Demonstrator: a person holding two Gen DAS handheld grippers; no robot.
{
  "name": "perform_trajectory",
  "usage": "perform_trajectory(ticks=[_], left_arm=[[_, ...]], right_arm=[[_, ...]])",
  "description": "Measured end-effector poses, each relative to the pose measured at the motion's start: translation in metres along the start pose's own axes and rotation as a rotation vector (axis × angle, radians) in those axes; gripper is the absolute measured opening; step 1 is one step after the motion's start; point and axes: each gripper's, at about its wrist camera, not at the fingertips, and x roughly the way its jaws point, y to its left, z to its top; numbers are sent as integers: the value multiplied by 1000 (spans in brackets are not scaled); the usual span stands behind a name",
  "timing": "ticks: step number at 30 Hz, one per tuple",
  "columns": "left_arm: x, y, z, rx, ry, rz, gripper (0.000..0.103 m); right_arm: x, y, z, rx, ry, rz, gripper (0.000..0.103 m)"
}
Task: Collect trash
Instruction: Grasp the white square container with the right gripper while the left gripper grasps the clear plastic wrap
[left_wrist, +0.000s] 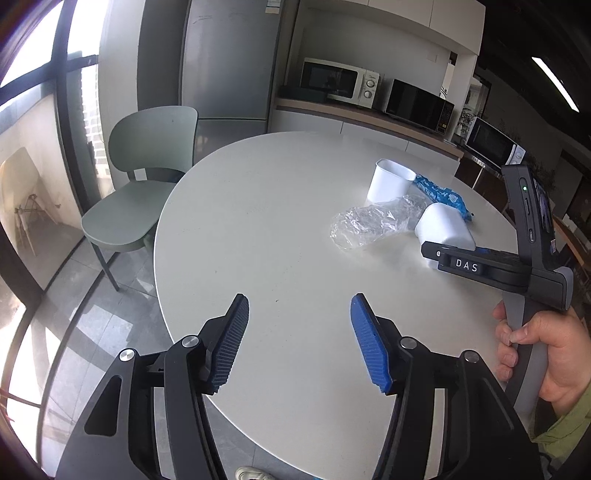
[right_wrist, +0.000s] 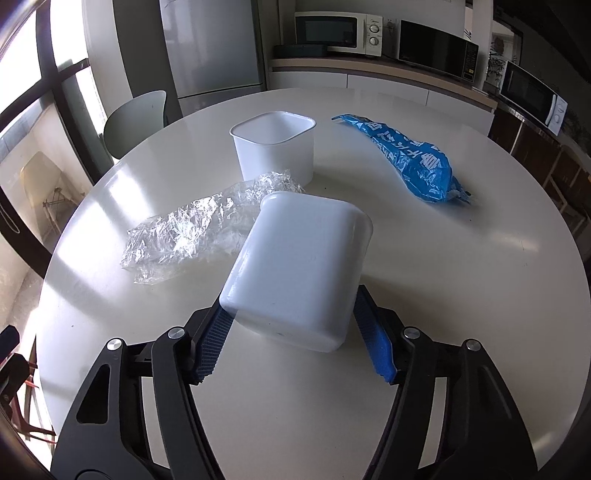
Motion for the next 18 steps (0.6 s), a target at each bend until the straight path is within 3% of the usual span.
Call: perform_trajectory(ticks=[4,8,18], left_arm=[[17,-17,16,70,8,-5,65],[35,-33,33,128,8,-3,66],[81,-62,63,239,87,-101,79]], right_arm=[[-5,-8,-4,-12,5,43,60],[-13,-20,-9,-32,4,65,59],[-32,-58,-11,-42,-11,114,58]])
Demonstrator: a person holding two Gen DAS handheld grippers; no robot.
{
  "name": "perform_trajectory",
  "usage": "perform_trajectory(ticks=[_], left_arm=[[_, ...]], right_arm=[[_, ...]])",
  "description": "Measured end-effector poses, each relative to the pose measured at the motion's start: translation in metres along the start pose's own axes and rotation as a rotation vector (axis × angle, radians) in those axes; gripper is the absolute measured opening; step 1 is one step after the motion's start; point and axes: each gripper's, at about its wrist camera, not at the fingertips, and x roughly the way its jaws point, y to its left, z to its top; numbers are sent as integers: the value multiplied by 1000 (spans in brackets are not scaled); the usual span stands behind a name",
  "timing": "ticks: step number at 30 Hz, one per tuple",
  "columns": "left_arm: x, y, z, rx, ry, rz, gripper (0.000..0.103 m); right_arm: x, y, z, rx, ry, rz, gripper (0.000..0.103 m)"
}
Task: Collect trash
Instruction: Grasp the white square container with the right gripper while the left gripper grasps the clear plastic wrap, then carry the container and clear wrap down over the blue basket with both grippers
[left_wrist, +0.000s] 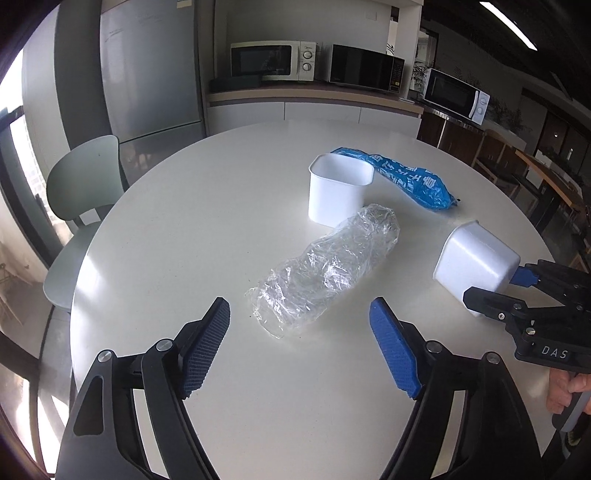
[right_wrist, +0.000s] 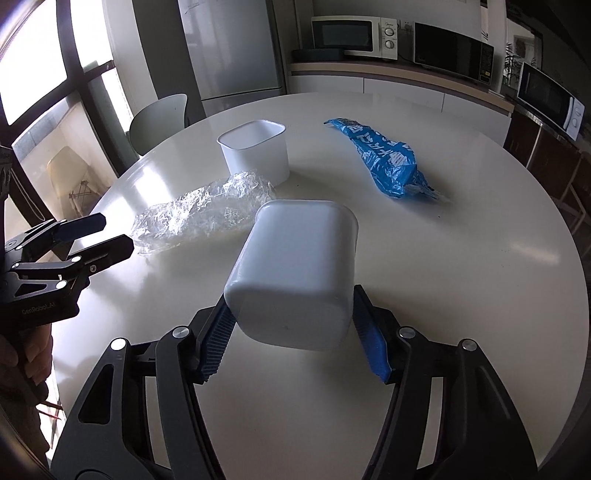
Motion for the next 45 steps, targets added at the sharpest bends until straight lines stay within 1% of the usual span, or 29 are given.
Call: perform_trajectory(ticks=[5,9,12,14,15,17,18,20,24,28,32,37,42,45], left_arm=[[23,-10,22,93,45,-49,85],[46,-13,29,121,113,-63,85],[56,-14,28,138,142,-77,81],[60,-16,26,134,162,-72,67],[60,-16,24,126,159,-70,67],[55,-18,23,110,159,-93,61],[53,-20,21,106,158,-99,60],[45,-25,18,95,144,-76,54],[19,-35,12,41,104,-65,52],[-14,-49,-1,-13,61,-28,51],[-42,-62,-22,-57,30,18,51],[-76,-74,-53,-135,-21,49,51],[-110,-87,-84,-191,-76,46,51],[-124,-96,-102,-216,-95,53,51]], right_arm=[[-9,-13,-3,-3,-9,10,57],[-17,-23,-8,1,-16,22,57],[-21,-30,-12,8,-15,43,57],[-24,-34,-15,14,-18,57,56],[-28,-35,-16,13,-26,63,56],[-34,-36,-18,7,-40,69,56],[-37,-37,-19,6,-47,75,56],[-44,-38,-22,4,-59,76,56],[-58,-39,-30,1,-77,84,56],[-74,-37,-43,-9,-97,87,56],[-91,-37,-58,-17,-112,98,56],[-111,-38,-78,-32,-132,104,56],[-131,-35,-100,-50,-152,125,56],[-142,-33,-113,-62,-159,136,56]])
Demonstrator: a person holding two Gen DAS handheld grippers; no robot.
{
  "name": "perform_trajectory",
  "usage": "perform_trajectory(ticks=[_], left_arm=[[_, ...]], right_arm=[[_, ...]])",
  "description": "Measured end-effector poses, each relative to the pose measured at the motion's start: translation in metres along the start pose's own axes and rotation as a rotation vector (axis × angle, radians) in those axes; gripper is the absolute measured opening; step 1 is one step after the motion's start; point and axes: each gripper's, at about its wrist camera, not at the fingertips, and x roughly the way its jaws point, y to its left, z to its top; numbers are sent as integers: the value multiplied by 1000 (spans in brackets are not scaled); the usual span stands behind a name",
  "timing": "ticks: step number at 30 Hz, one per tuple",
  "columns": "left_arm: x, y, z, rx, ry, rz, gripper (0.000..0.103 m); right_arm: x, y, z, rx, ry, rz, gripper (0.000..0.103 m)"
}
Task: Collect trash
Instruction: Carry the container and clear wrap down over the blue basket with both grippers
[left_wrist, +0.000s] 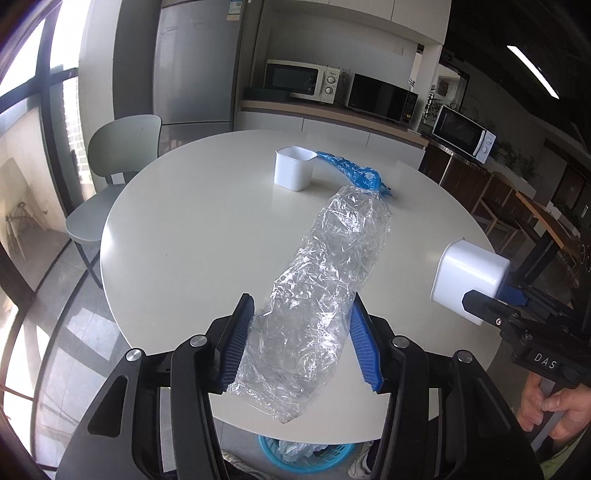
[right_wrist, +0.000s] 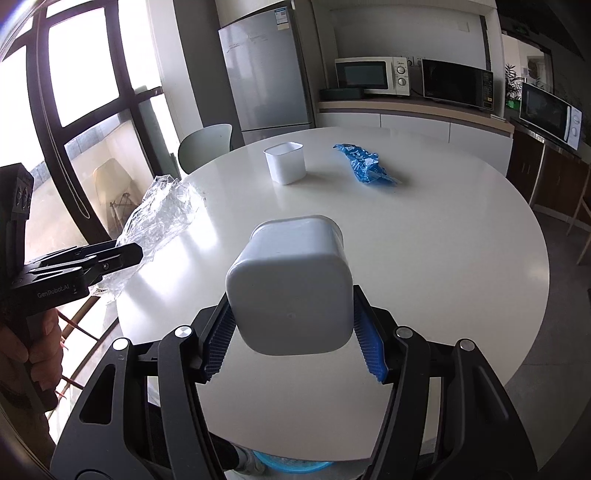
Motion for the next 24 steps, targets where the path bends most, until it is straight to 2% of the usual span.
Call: perform_trajectory(ticks=[11,24], left_arm=[[-34,-13,-44,-49,-11,2,51],[-58,-26,-100,-23,54,-27,51]], right_arm=[[-53,5,-35,-30,-36,8,56],[-100,8,-73,-64,-27,40,56]])
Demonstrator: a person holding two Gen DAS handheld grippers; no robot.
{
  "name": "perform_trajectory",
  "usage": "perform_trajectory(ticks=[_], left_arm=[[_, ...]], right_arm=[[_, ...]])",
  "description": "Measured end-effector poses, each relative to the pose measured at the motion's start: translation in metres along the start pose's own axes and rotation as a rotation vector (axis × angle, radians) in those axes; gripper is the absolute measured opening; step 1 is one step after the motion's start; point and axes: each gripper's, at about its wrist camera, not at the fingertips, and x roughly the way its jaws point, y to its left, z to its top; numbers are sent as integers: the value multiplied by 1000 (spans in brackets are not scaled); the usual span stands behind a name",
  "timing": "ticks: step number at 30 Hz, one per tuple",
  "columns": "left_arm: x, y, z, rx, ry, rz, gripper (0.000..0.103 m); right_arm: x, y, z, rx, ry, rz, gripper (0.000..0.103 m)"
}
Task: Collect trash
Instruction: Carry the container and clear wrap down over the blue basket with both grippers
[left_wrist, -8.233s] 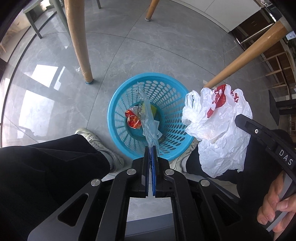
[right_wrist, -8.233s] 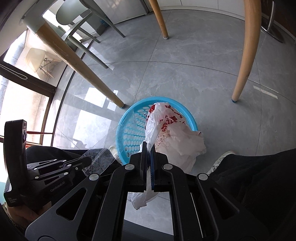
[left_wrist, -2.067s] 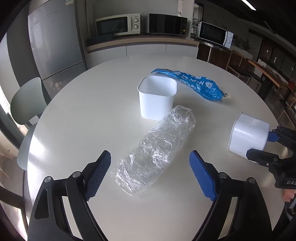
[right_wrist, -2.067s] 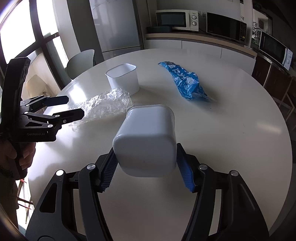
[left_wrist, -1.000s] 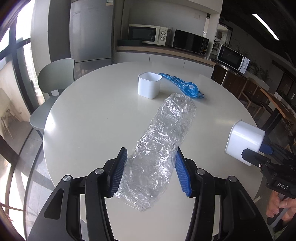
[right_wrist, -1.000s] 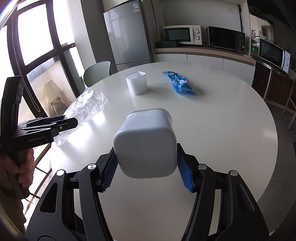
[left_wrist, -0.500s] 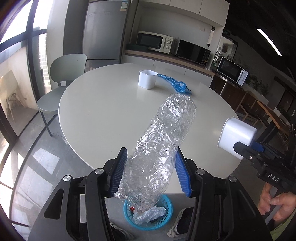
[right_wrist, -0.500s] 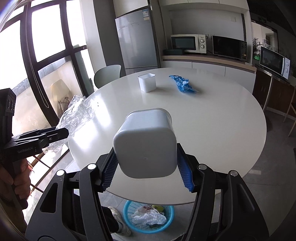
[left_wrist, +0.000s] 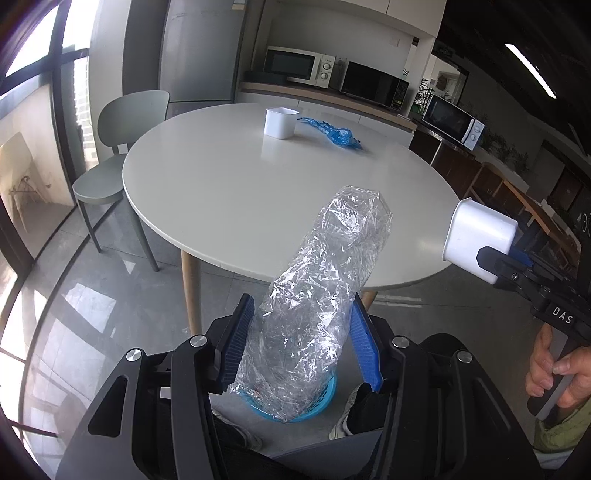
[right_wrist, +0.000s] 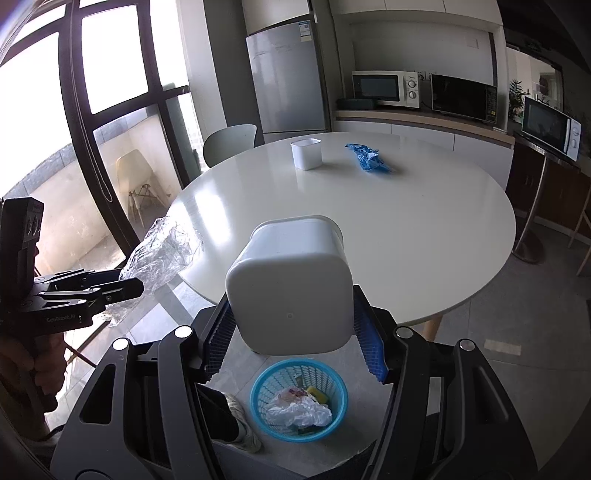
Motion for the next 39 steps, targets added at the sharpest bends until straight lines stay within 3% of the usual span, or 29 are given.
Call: perform_trajectory(ticks=[7,14,24,39], left_arm=[[-2,-8,-31,46,58,-9,51],[25,-2,-60,35,158,-13,51],[84,10,-86,0,291,3,51],[163,26,-97,-65,409,51,51]], right_arm=[[-17,6,-25,-9,30,25,56],[-8,7,-55,-6,105,39,56],[47,-4,-96,46,227,33,56],[148,-22,-139,129,371,12,56]])
